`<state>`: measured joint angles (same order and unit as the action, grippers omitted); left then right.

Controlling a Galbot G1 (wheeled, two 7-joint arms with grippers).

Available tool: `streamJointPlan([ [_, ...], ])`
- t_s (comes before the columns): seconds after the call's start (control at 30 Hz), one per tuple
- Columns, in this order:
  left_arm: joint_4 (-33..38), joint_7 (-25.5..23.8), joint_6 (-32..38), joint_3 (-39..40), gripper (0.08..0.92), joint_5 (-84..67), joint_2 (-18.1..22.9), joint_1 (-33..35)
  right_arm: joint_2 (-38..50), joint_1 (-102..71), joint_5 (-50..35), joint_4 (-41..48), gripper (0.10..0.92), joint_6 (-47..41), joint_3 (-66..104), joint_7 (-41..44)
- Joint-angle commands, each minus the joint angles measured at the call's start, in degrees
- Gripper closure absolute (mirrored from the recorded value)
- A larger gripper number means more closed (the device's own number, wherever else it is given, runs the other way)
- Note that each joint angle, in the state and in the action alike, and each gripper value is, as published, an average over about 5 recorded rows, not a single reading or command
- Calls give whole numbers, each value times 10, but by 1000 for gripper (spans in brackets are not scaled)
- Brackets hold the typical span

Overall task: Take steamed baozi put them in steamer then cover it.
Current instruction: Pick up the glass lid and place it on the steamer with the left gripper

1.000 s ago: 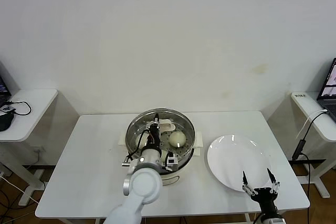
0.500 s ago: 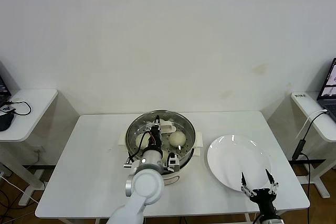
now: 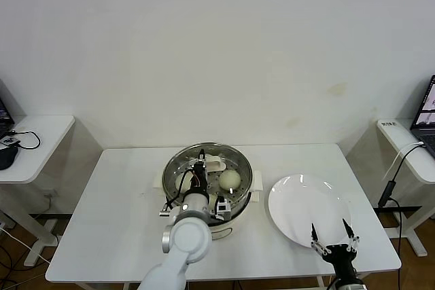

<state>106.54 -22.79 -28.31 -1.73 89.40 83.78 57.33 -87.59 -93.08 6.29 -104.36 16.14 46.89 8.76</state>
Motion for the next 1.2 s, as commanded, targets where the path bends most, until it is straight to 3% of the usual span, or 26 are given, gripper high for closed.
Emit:
streamJointPlan([
  [0.03,-7,9,1,-5,851,-6,2,-2,0,-1,0,-1,203,1,-1,0],
  [1.2,-4,46,18,-9,845,0,14,26,1,-7,4,-7,203,4,-7,1],
])
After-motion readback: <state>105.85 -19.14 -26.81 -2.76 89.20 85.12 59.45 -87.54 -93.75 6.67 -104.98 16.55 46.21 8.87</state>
